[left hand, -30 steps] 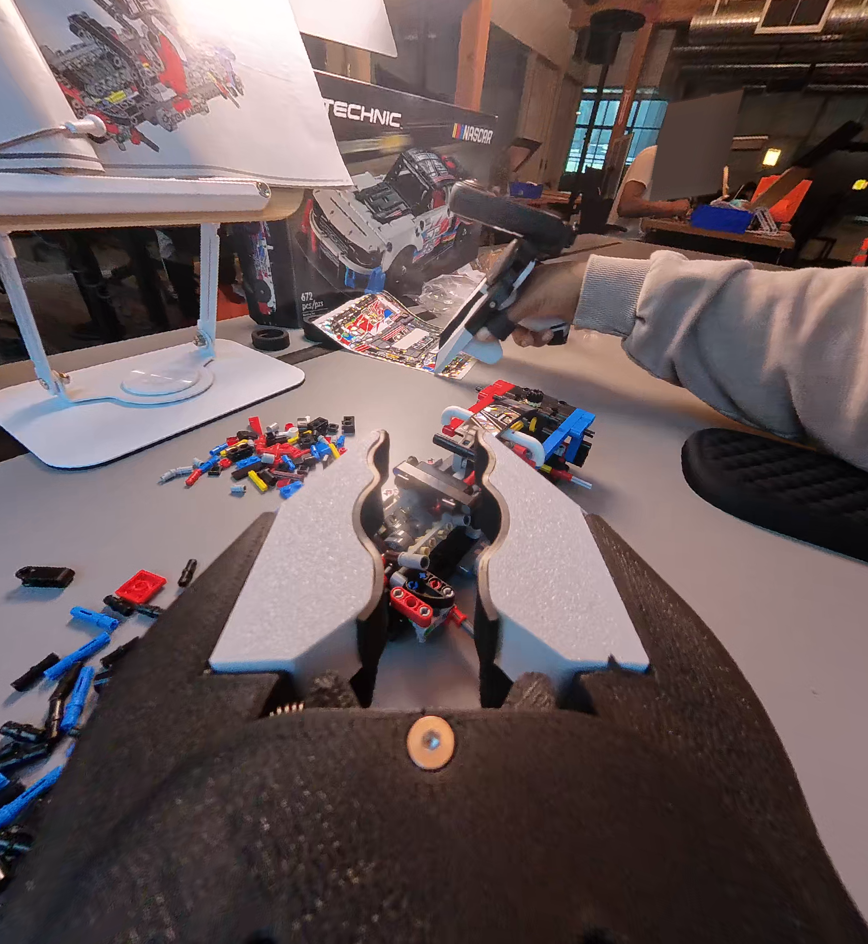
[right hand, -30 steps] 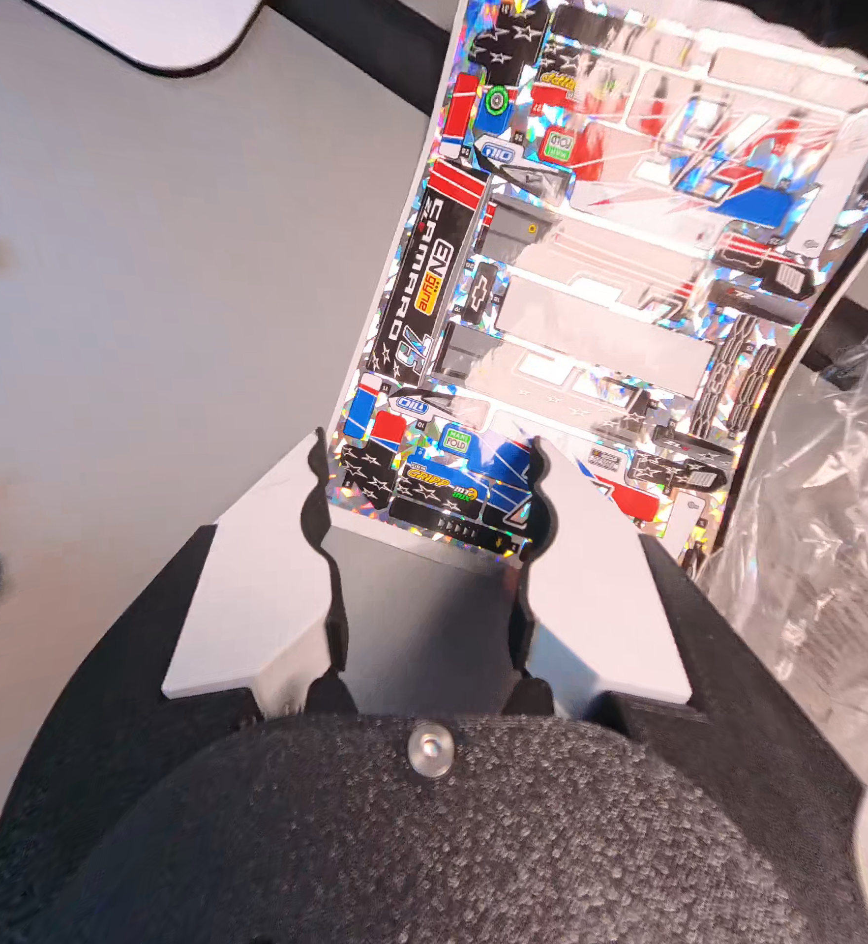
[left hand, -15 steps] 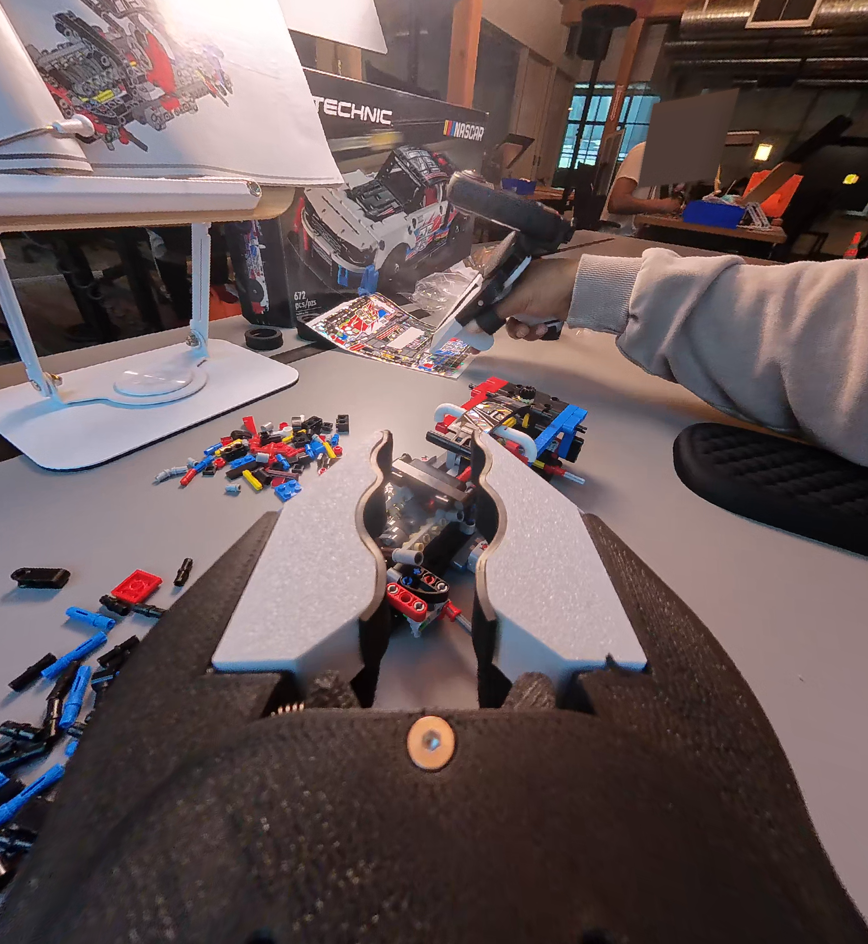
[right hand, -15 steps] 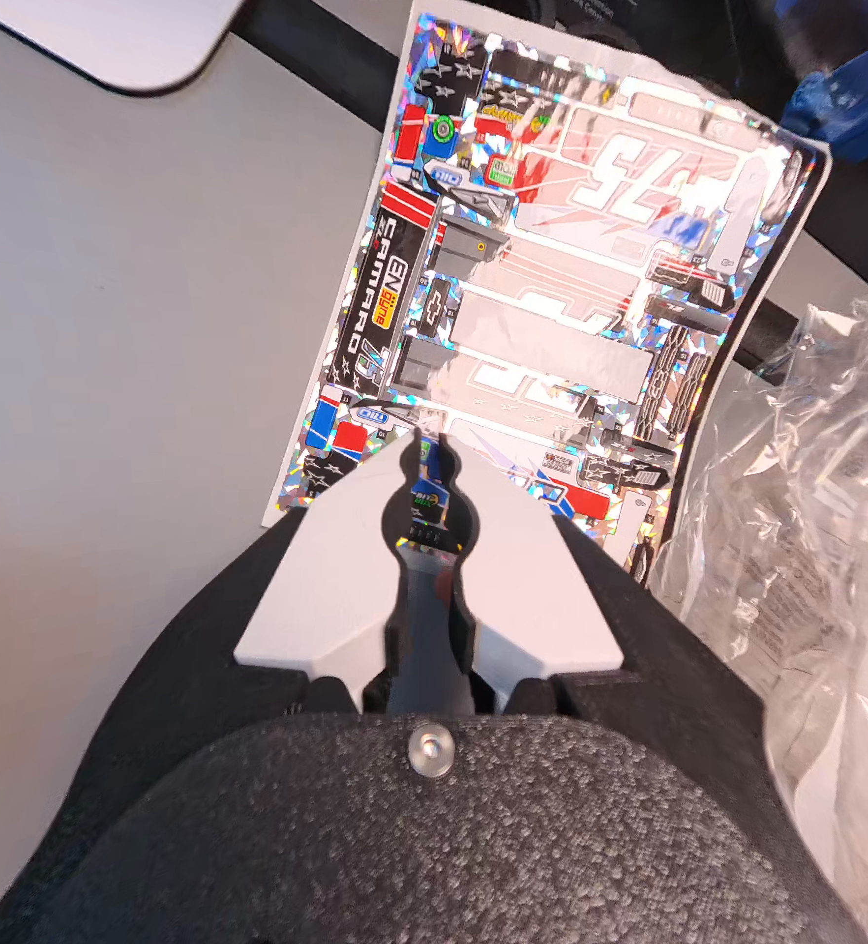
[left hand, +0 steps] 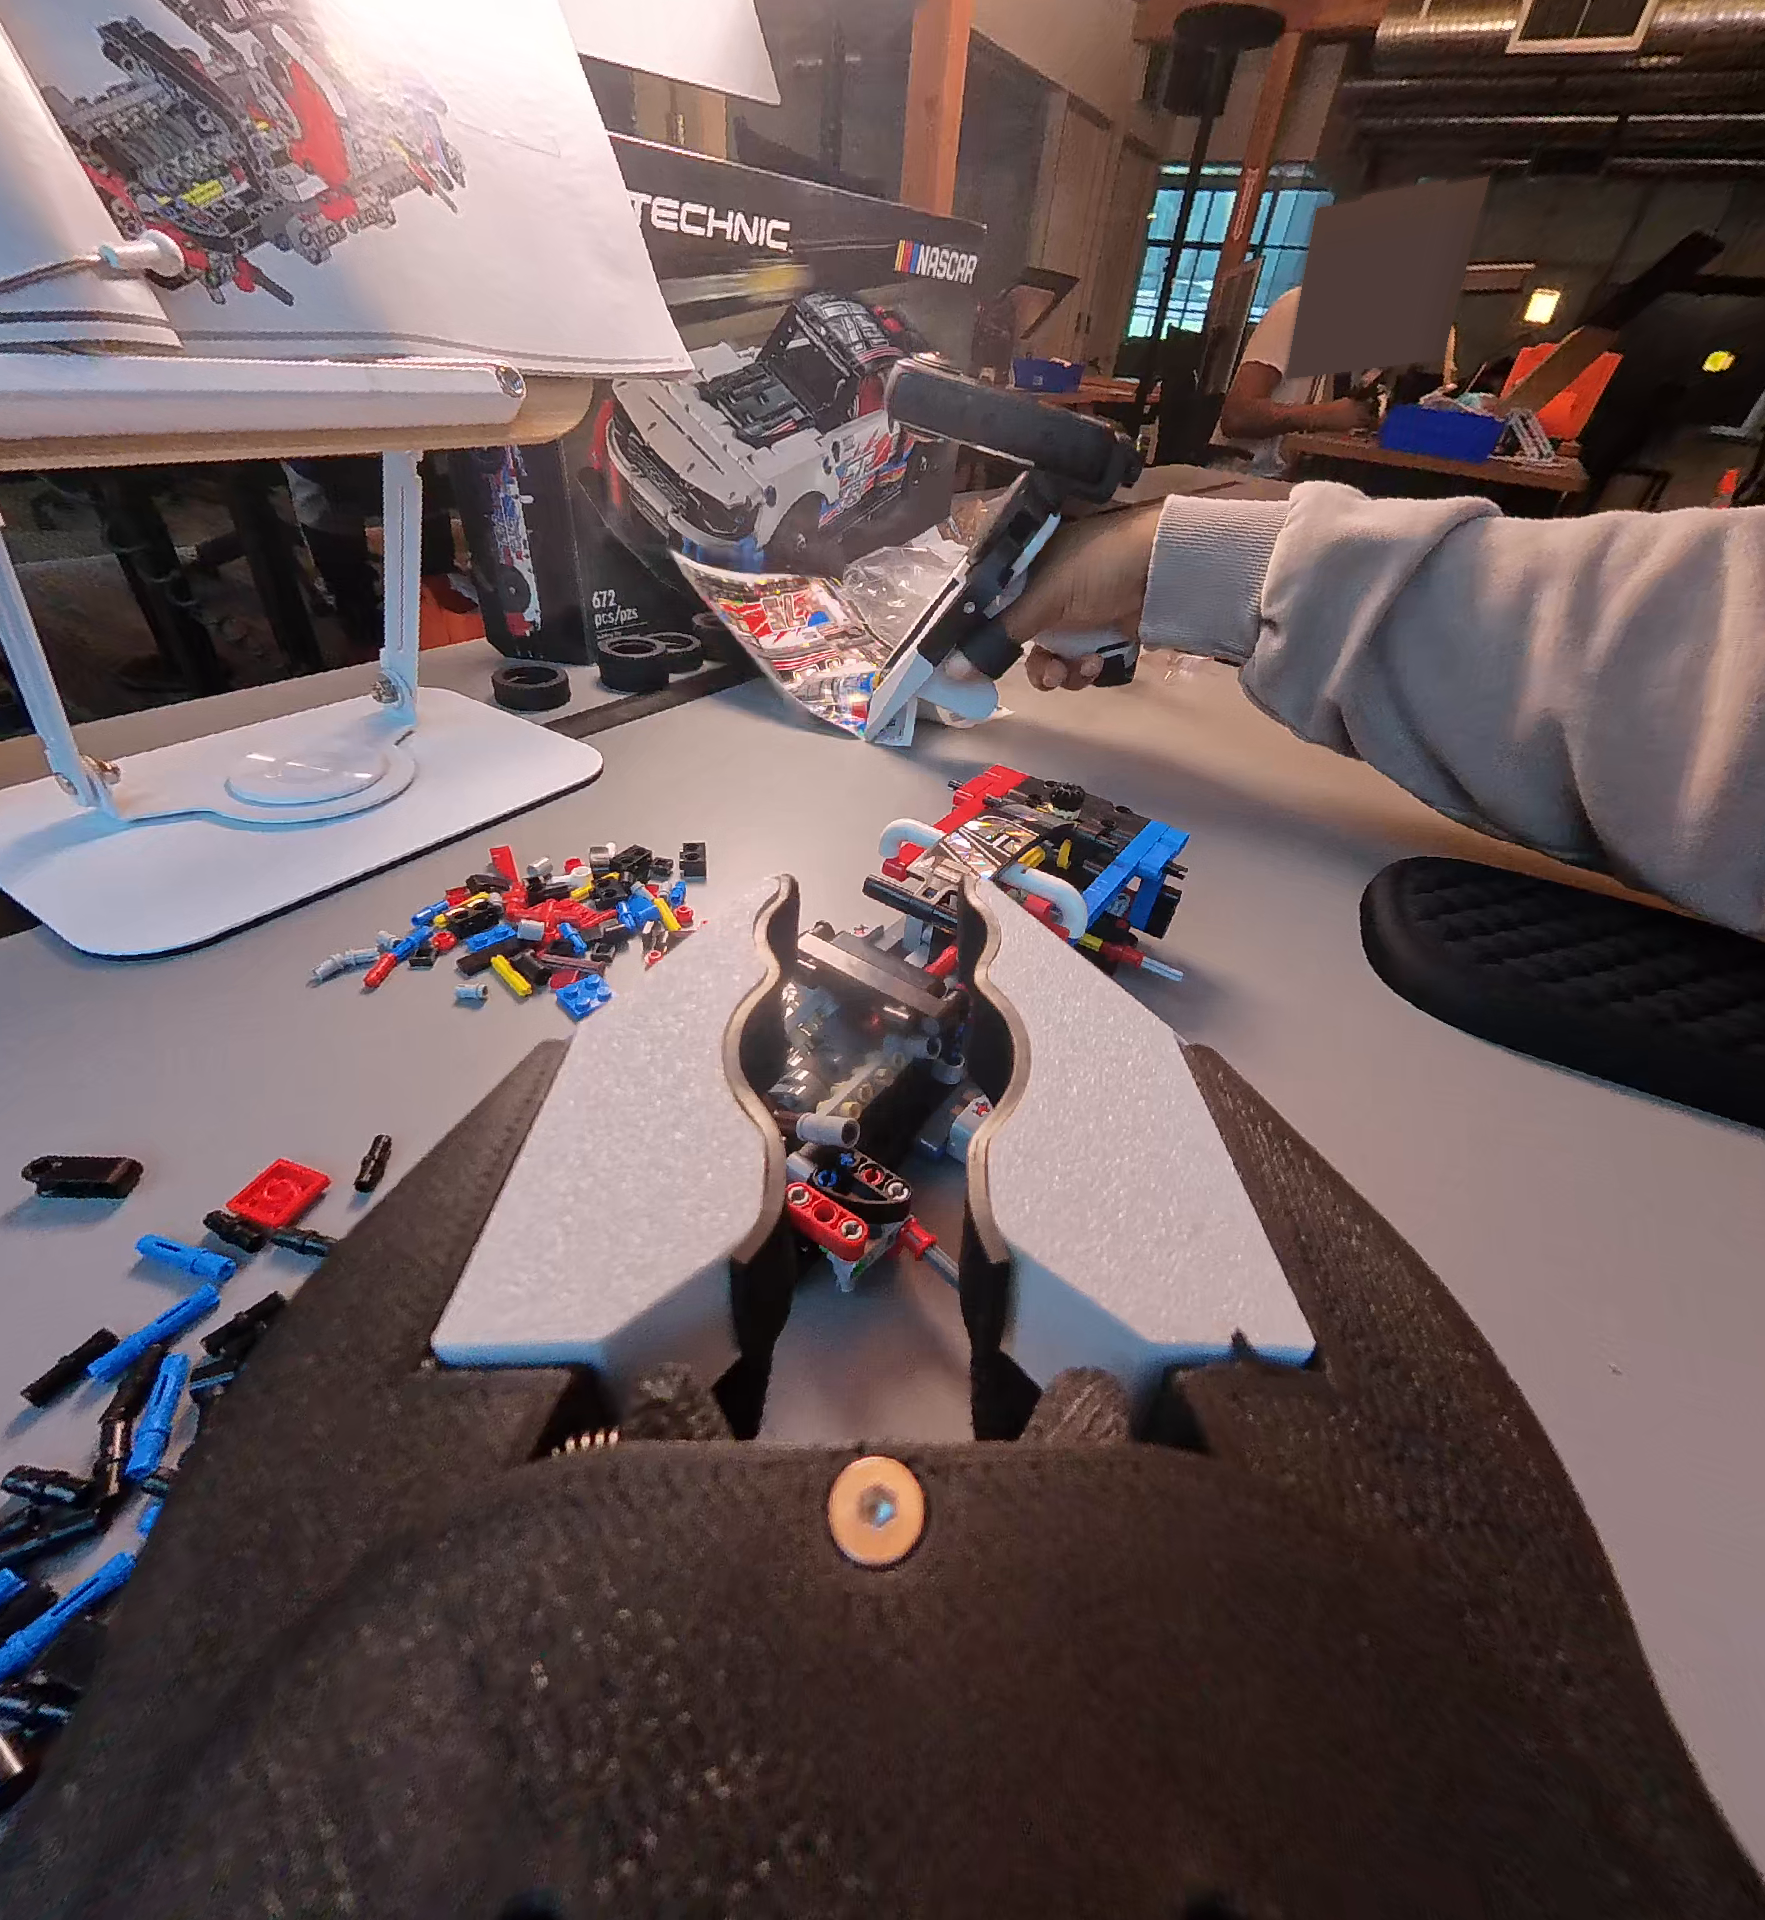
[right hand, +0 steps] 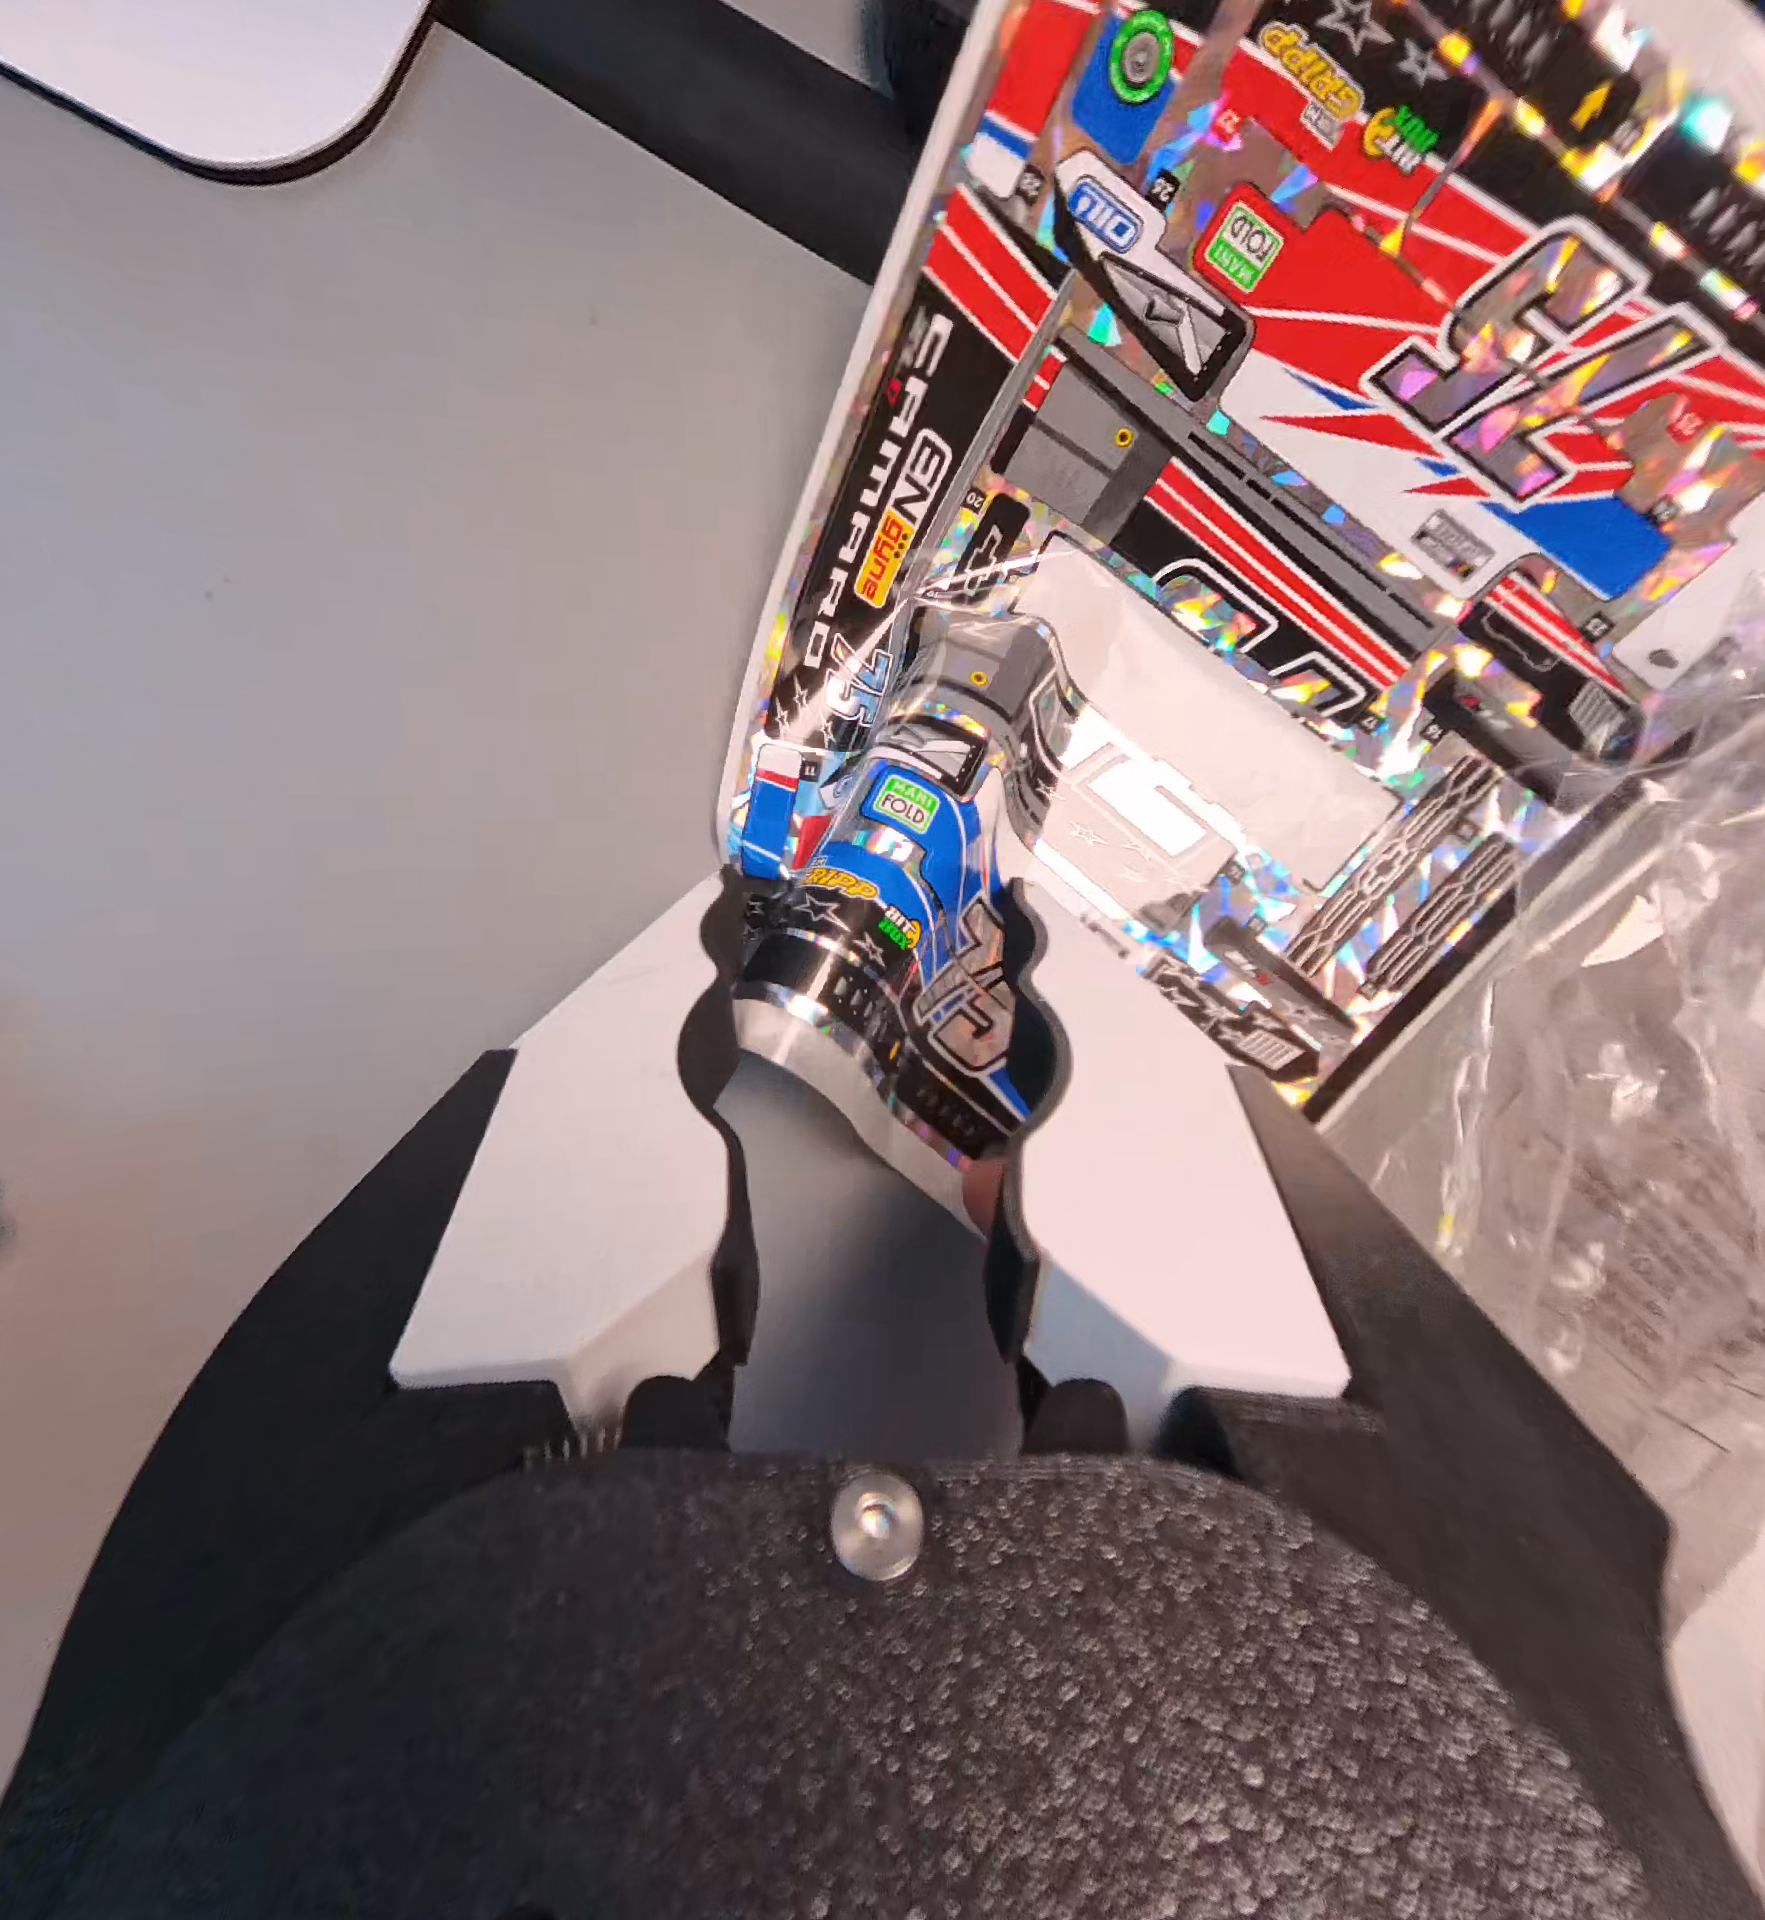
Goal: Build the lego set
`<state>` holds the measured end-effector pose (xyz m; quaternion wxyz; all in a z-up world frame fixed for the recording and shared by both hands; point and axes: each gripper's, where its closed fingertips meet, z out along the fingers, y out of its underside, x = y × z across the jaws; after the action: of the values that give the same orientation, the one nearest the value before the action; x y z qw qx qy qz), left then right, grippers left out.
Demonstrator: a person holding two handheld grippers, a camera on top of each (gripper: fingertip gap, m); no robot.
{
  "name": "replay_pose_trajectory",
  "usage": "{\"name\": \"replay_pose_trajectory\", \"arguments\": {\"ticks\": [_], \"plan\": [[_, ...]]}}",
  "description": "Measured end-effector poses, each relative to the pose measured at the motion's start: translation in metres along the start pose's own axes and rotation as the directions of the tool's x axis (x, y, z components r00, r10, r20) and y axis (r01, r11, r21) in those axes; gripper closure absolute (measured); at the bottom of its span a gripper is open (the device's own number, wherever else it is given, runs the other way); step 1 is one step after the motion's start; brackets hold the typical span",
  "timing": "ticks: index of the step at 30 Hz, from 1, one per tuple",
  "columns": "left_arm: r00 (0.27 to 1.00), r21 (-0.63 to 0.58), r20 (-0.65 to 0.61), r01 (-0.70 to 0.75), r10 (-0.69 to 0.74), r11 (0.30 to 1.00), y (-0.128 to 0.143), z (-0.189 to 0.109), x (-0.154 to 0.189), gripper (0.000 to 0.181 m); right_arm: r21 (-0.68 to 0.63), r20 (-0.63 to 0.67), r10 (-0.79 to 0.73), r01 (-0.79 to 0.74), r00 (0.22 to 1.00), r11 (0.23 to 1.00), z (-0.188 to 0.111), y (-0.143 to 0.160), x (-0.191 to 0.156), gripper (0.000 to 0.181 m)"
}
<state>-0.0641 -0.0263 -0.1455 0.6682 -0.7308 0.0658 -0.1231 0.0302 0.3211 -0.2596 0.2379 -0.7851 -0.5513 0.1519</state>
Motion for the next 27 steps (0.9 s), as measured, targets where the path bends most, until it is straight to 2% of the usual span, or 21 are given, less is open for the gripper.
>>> {"name": "replay_pose_trajectory", "arguments": {"ticks": [1,3,5,9,14,17,21,24,27], "plan": [[1.000,0.004,0.001,-0.002,0.002,1.000,-0.001,-0.001,0.000,0.154,0.009,-0.002,0.002,-0.002,1.000,1.000,0.000,0.000,0.000,0.144],[1.000,0.008,0.001,-0.002,0.001,1.000,-0.002,-0.001,0.000,0.154,0.035,-0.006,-0.014,0.015,1.000,0.999,-0.001,-0.002,-0.002,0.160],[1.000,0.007,0.000,0.003,-0.003,1.000,-0.002,-0.001,0.000,0.154,0.046,-0.068,-0.058,0.062,0.996,0.997,-0.003,-0.001,0.002,0.173],[1.000,0.006,-0.008,0.015,-0.015,1.000,-0.001,0.000,0.000,0.153,0.104,-0.064,-0.103,0.109,0.993,0.989,-0.018,-0.003,-0.012,0.175],[0.998,0.002,-0.037,0.056,-0.056,0.998,0.001,0.003,0.003,0.149,0.254,-0.027,-0.151,0.153,0.988,0.955,-0.063,-0.023,-0.041,0.174],[0.992,0.022,-0.071,0.105,-0.103,0.994,-0.004,0.007,0.008,0.146,0.352,0.006,-0.224,0.208,0.975,0.913,-0.102,-0.034,-0.078,0.174],[0.970,0.079,-0.144,0.210,-0.198,0.974,-0.028,0.021,0.017,0.141,0.440,-0.027,-0.382,0.354,0.924,0.825,-0.144,-0.039,-0.145,0.173],[0.938,0.080,-0.193,0.307,-0.287,0.948,-0.045,0.039,0.022,0.133,0.463,-0.084,-0.497,0.475,0.864,0.748,-0.155,-0.037,-0.199,0.173],[0.906,0.074,-0.207,0.391,-0.369,0.917,-0.055,0.057,0.023,0.118,0.436,-0.128,-0.581,0.571,0.804,0.695,-0.146,-0.026,-0.244,0.172]]}}
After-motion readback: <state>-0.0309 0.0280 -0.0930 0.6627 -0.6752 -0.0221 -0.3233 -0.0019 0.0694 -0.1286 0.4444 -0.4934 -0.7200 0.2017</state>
